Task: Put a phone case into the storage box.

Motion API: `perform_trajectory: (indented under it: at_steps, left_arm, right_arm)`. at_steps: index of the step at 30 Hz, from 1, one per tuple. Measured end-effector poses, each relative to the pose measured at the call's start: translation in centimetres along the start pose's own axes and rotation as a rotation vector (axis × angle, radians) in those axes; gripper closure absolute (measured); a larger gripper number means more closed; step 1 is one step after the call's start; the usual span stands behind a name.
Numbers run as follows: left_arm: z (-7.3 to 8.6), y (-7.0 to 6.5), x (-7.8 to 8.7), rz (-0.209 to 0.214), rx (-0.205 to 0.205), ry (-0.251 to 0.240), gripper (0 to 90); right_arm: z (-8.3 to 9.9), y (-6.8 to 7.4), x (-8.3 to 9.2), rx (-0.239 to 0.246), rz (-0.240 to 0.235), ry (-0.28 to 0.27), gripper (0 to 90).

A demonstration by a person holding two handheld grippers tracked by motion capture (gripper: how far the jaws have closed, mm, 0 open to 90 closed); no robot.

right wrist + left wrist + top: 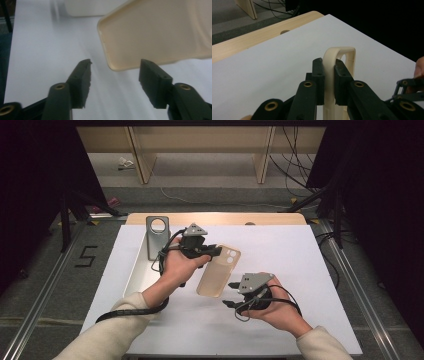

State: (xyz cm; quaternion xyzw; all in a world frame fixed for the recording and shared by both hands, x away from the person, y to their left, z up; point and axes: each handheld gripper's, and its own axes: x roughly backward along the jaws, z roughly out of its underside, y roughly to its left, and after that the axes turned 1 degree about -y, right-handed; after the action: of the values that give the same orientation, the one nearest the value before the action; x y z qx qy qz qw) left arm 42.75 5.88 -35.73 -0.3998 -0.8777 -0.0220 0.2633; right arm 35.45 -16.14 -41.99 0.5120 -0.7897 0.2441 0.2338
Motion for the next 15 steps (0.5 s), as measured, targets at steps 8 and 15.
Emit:
perform_trajectory:
  at_steps: [8, 15]
  left_arm:
    - [0.0, 0.8, 1.6, -0.022, -0.036, -0.057, 81.1]
    - [0.0, 1.7, 3.1, -0.037, -0.031, -0.099, 81.1]
  right_arm:
    - [0.6, -0.9, 0.9, -0.065, 0.071, -0.045, 31.5]
    - [1.3, -1.7, 1.7, -0.137, 0.099, -0.084, 29.8]
